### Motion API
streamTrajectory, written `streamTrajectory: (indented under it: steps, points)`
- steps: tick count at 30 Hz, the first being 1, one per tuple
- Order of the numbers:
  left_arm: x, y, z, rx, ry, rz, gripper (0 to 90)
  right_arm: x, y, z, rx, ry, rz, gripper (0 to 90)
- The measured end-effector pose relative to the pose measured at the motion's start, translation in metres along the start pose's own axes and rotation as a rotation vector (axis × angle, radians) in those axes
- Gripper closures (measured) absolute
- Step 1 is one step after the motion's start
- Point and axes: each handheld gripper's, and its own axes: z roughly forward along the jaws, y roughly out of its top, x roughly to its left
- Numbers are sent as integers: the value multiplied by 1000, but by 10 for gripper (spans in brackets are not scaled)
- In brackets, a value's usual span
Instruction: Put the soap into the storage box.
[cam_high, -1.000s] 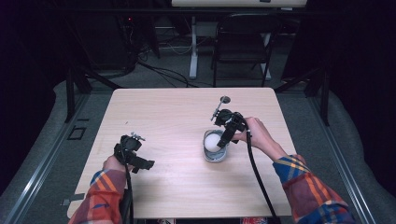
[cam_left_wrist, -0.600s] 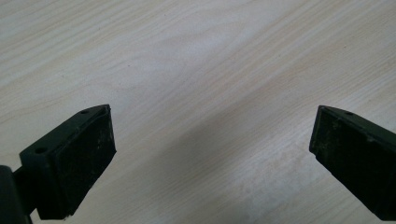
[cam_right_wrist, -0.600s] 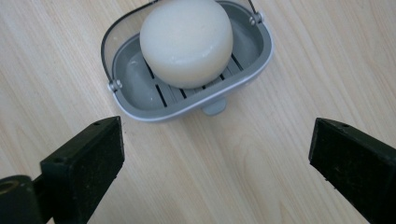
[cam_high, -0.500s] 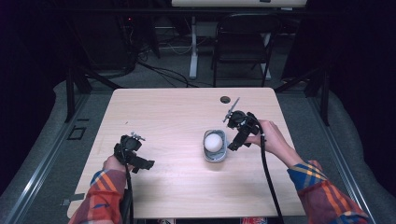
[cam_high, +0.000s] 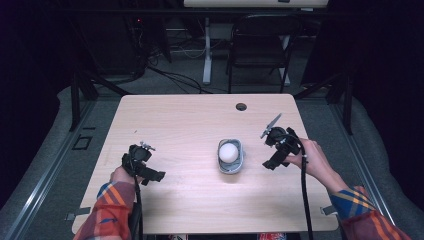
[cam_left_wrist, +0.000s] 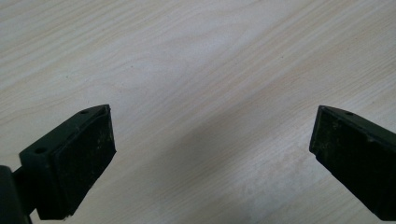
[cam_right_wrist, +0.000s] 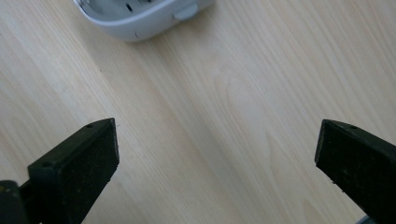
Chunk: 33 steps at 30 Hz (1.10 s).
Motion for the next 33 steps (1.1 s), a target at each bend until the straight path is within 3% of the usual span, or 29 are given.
streamTrajectory:
  steps: [7,13,17,18,19,22,24,28,29,30,33]
  points:
    - [-1,0,0,-3,4,-5,0,-2,-40,7,20,-1,66,0]
    - [-1,0,0,-3,5,-6,0,-4,-68,14,71,6,94,0]
    - [-1,0,0,-4,2,-5,0,2,-84,18,71,3,130,0]
    - [-1,1,0,-4,0,-4,0,4,-88,20,63,26,142,0]
    - [-1,0,0,-5,-1,-3,0,5,-90,21,86,22,133,0]
    - [0,0,0,-8,-4,-3,0,13,-100,25,86,-9,142,0]
    - [0,0,0,-8,-5,-2,0,17,-106,29,66,-5,181,0]
    - [0,0,-1,-8,-10,3,0,19,-112,36,135,-24,159,0]
    - [0,0,0,-8,-10,-1,0,20,-113,40,120,-17,171,0]
    - [0,0,0,-4,-11,-2,0,18,-111,38,157,-20,141,0]
    - [0,1,2,-1,-11,-1,0,17,-109,40,155,-27,137,0]
